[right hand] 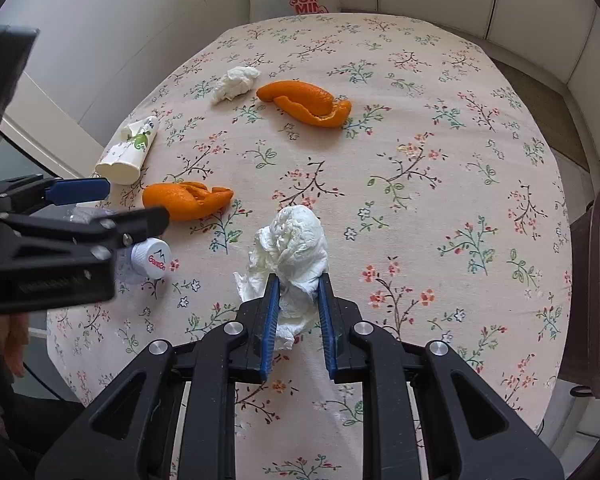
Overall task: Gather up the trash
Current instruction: 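Grasp a white tissue with the right tool while the left grasps an orange peel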
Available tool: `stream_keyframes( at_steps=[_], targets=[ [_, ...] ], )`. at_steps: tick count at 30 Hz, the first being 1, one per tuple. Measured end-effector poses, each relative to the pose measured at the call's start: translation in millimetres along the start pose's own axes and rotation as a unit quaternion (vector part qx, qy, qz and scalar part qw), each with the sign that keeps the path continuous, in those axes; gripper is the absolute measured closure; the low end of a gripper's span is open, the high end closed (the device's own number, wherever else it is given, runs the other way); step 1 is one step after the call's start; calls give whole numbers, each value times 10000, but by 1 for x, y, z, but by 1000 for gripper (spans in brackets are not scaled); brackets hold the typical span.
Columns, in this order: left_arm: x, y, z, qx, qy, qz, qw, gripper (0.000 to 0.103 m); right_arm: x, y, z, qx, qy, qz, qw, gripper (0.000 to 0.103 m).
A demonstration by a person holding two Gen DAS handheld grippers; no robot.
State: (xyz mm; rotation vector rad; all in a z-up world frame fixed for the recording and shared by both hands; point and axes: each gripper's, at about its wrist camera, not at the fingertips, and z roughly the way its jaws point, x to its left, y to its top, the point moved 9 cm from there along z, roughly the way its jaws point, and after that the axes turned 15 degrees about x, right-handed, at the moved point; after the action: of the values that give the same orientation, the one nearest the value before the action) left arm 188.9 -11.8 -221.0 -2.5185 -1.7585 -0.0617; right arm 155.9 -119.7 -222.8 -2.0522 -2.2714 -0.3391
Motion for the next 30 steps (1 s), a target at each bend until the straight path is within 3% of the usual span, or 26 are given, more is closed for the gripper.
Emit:
stream_keyframes(
  at_steps=[4, 8, 10, 15, 19, 24, 30],
  targets=[
    [-9, 4, 20, 133, 646, 398, 9970, 23, -10, -2, -6, -35, 2, 62, 10000, 85],
    [-8, 10, 30, 157, 701, 443, 9964, 23, -12, 0, -9, -74, 48, 82, 9999, 84],
    [-3, 11, 37, 223, 621, 382, 9971, 29, -11, 0, -11, -90, 63, 66, 9999, 84],
    [19, 16, 45, 254, 179, -16, 9995, 56, -9, 1, -12, -138, 97, 50, 9998, 84],
    [32, 21, 41, 132, -376, -424, 9983, 64, -9, 1, -12, -160, 95, 59, 9998, 84],
    [48, 27, 41, -7, -762, -782, 9940, 76, -9, 4, -9, -158, 82, 79, 9998, 84],
    [60, 28, 32, -255, -1116, -1156, 9867, 83, -6, 10, -10, -243, 97, 84, 9996, 84]
  ],
)
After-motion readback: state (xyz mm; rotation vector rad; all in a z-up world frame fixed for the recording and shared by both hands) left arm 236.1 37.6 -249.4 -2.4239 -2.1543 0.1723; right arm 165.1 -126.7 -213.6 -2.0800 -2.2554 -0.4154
